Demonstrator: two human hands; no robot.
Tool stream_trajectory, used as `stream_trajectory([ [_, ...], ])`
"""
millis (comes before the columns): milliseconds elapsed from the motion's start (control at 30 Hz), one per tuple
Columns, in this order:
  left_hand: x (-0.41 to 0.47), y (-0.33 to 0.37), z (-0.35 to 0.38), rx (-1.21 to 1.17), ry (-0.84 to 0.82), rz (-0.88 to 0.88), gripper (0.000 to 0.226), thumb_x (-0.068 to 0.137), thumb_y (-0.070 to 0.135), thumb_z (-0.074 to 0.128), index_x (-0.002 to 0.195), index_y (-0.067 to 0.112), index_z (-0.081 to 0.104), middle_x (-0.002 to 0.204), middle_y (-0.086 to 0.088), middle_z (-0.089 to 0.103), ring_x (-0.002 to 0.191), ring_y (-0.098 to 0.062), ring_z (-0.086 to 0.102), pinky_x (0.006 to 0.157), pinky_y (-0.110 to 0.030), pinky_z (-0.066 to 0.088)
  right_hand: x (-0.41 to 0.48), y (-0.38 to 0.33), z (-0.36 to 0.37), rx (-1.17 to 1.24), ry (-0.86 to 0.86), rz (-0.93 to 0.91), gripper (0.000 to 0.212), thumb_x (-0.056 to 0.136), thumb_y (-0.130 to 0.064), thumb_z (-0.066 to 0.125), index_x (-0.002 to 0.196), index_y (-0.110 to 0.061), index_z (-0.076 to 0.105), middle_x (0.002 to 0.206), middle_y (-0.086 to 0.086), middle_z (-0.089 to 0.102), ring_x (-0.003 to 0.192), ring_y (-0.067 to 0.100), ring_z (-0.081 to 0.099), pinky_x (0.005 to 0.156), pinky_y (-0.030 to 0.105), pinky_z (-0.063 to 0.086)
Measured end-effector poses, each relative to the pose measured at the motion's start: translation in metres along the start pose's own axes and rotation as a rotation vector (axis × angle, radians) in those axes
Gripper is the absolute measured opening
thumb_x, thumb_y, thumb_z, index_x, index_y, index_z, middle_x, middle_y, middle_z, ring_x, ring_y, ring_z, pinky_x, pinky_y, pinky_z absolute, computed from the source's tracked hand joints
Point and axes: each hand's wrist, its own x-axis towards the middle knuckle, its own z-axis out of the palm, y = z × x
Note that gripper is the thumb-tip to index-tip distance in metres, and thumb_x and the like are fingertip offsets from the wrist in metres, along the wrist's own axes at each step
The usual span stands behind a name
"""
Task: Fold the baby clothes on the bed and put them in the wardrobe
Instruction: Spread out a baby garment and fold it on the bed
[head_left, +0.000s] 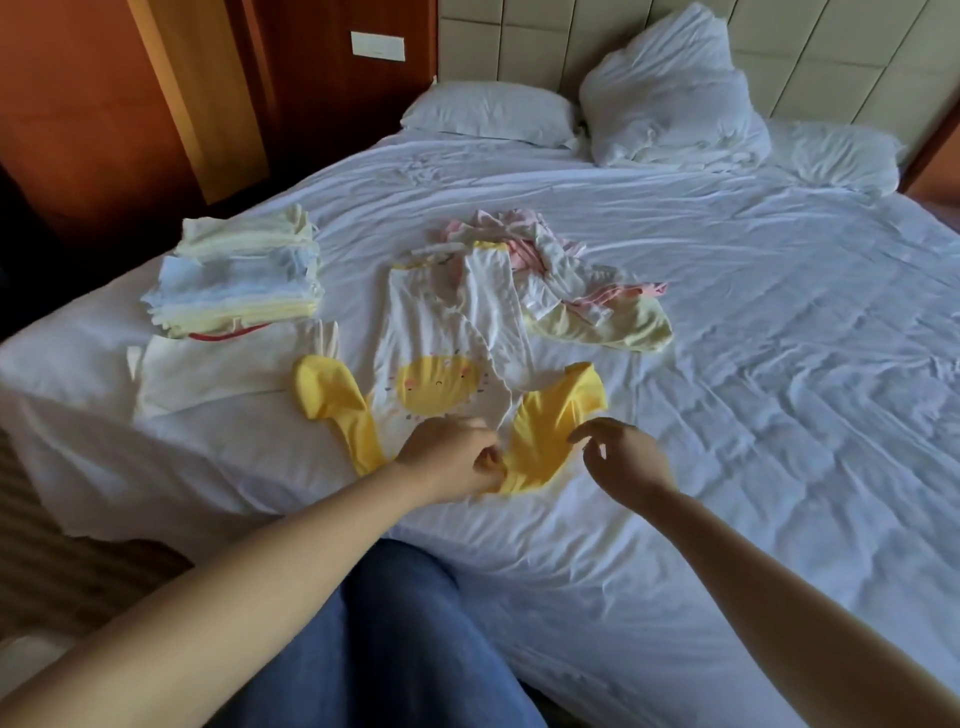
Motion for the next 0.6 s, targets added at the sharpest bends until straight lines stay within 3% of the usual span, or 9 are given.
stream_trajectory([
  [100, 0.022, 0.024, 0.021, -0.008, -0.012, 0.120, 0.043, 0.083, 0.054, 0.064, 0.118, 0.029, 0.064, 0.116, 0.009, 0.058, 0.112, -0.013, 0.051, 0.090, -0.029, 0.043, 0.012, 0.014, -0.002, -0.008, -0.062, -0.003, 0.044, 0.087, -0.013, 0.053, 0.122, -0.038, 0.061, 0.131, -0.019, 0.057, 0.121, 0.006, 0.051, 0.088, 0.029, 0.048],
  [167, 0.037, 0.033, 0.035, 0.031, -0.052, 0.110, 0.053, 0.080, 0.058, 0.065, 0.124, 0.030, 0.060, 0.126, 0.007, 0.054, 0.122, -0.014, 0.044, 0.100, -0.031, 0.036, 0.020, 0.020, -0.002, -0.060, -0.160, -0.025, 0.050, 0.091, -0.015, 0.052, 0.134, -0.041, 0.051, 0.142, -0.020, 0.048, 0.132, 0.005, 0.041, 0.095, 0.028, 0.044],
  [267, 0.053, 0.037, 0.052, 0.021, -0.038, 0.052, 0.046, 0.082, 0.051, 0.063, 0.122, 0.029, 0.060, 0.128, 0.006, 0.053, 0.125, -0.017, 0.043, 0.104, -0.032, 0.034, 0.032, 0.025, 0.001, -0.090, -0.219, -0.042, 0.052, 0.094, -0.020, 0.054, 0.139, -0.044, 0.046, 0.145, -0.021, 0.044, 0.134, 0.006, 0.039, 0.095, 0.027, 0.043],
  [367, 0.062, 0.035, 0.057, -0.066, 0.055, 0.049, 0.022, 0.086, 0.029, 0.057, 0.105, 0.023, 0.067, 0.110, 0.006, 0.060, 0.111, -0.018, 0.053, 0.089, -0.030, 0.042, 0.043, 0.030, 0.007, -0.082, -0.241, -0.051, 0.045, 0.094, -0.029, 0.058, 0.136, -0.044, 0.049, 0.140, -0.019, 0.050, 0.130, 0.007, 0.043, 0.095, 0.028, 0.045],
  [433, 0.064, 0.030, 0.054, -0.193, 0.092, 0.032, 0.006, 0.084, 0.025, 0.058, 0.088, 0.021, 0.060, 0.094, 0.008, 0.057, 0.096, -0.017, 0.056, 0.074, -0.027, 0.039, 0.050, 0.032, 0.010, -0.064, -0.234, -0.056, 0.039, 0.093, -0.034, 0.060, 0.131, -0.041, 0.055, 0.135, -0.018, 0.054, 0.125, 0.008, 0.047, 0.092, 0.028, 0.046],
  [500, 0.062, 0.028, 0.046, -0.352, 0.159, 0.018, 0.008, 0.084, 0.025, 0.057, 0.080, 0.022, 0.051, 0.083, 0.009, 0.053, 0.081, -0.013, 0.053, 0.067, -0.026, 0.036, 0.057, 0.031, 0.014, -0.019, -0.210, -0.018, 0.035, 0.090, -0.036, 0.062, 0.125, -0.036, 0.061, 0.128, -0.014, 0.058, 0.116, 0.012, 0.054, 0.084, 0.031, 0.048],
  [600, 0.061, 0.025, 0.033, -0.567, 0.302, -0.046, 0.024, 0.079, 0.039, 0.045, 0.082, 0.017, 0.054, 0.078, 0.006, 0.056, 0.072, -0.009, 0.050, 0.064, -0.025, 0.038, 0.067, 0.026, 0.018, 0.018, -0.137, 0.029, 0.032, 0.088, -0.037, 0.064, 0.118, -0.028, 0.065, 0.122, -0.008, 0.059, 0.104, 0.019, 0.060, 0.073, 0.031, 0.047],
])
